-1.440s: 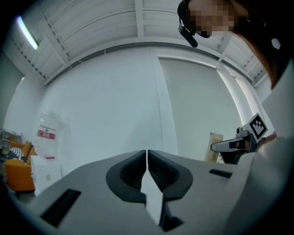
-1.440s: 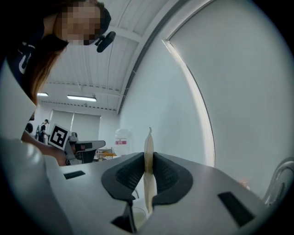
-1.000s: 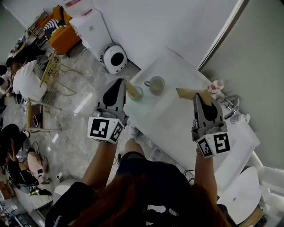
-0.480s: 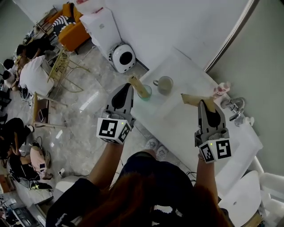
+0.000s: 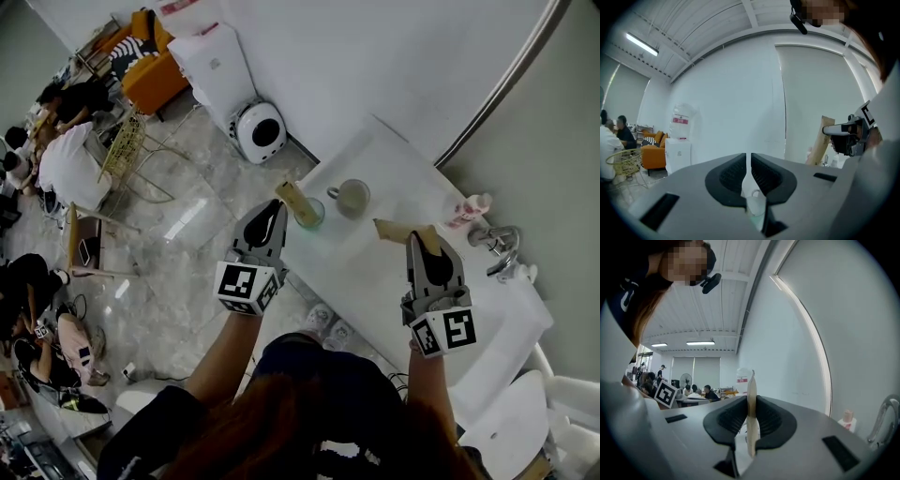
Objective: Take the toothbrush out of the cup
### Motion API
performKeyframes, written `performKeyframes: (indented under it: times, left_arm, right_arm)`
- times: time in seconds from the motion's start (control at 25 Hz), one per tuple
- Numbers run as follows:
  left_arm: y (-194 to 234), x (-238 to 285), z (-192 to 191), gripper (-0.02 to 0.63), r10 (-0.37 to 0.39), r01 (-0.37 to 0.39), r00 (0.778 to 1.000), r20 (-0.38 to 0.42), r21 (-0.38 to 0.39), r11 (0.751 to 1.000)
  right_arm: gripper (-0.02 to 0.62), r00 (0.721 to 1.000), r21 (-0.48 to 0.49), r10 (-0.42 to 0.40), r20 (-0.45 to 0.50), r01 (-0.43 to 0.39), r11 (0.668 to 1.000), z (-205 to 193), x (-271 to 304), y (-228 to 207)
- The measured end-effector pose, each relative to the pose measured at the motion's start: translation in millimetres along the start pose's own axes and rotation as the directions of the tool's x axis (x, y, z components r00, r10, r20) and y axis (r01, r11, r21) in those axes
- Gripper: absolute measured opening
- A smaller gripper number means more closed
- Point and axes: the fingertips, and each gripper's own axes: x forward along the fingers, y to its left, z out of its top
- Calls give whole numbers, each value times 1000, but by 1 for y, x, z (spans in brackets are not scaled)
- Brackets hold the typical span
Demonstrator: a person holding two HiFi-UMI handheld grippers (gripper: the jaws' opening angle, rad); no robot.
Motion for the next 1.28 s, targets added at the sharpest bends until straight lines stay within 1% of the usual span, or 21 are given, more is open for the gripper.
performKeyframes:
  times: [0.08, 0.2, 0.36, 0.48, 0.52, 0.68, 0.88, 0.96, 1.04, 1.08, 1.12, 1.16, 1.2, 1.28]
  left_arm:
    - [4, 3, -9, 32, 7, -8, 1000, -21, -1, 1000]
    - [11, 7, -21, 119, 25, -26, 999, -45, -26, 999]
    - [25, 14, -42, 176, 60, -65, 994, -90, -55, 996]
    - [31, 28, -67, 225, 36, -52, 988, -151, -100, 994]
    - [33, 33, -74, 230, 27, -46, 985, -172, -108, 993]
    - [39, 52, -93, 242, 2, -22, 975, -224, -87, 996]
    - [41, 76, -107, 245, -44, 21, 960, -276, -86, 996]
    - [37, 82, -108, 245, -55, 41, 955, -292, -53, 998]
    - [35, 87, -109, 245, -48, 42, 954, -295, -26, 999]
    - [36, 88, -109, 232, -41, 38, 956, -290, -18, 999]
    - [36, 88, -108, 196, -36, 35, 959, -281, -11, 999]
    - [36, 88, -106, 139, -34, 34, 962, -272, -2, 999]
    - [36, 87, -105, 111, -33, 37, 964, -265, 7, 999]
    - [35, 86, -103, 82, -38, 43, 966, -256, 17, 999]
  right_arm:
    - [66, 1000, 1, 10, -8, -10, 1000, -5, 7, 1]
    - [66, 999, 2, 30, -24, -30, 1000, -13, 16, 5]
    - [66, 998, 8, 55, -45, -54, 998, -21, 26, 8]
    - [66, 996, 14, 70, -57, -69, 998, -27, 31, 9]
    - [66, 995, 15, 74, -62, -73, 997, -30, 32, 11]
    - [66, 993, 25, 78, -85, -76, 997, -41, 35, 14]
    - [66, 992, 32, 77, -104, -74, 997, -50, 38, 19]
    - [66, 992, 34, 72, -108, -69, 997, -52, 38, 20]
    - [66, 992, 36, 64, -109, -60, 998, -54, 35, 19]
    - [66, 992, 37, 59, -109, -56, 998, -55, 34, 18]
    - [66, 992, 37, 56, -109, -52, 998, -56, 32, 18]
    - [66, 993, 38, 52, -108, -48, 998, -56, 31, 17]
    - [66, 993, 38, 47, -107, -43, 998, -55, 30, 15]
    - [66, 994, 37, 38, -103, -34, 999, -53, 28, 13]
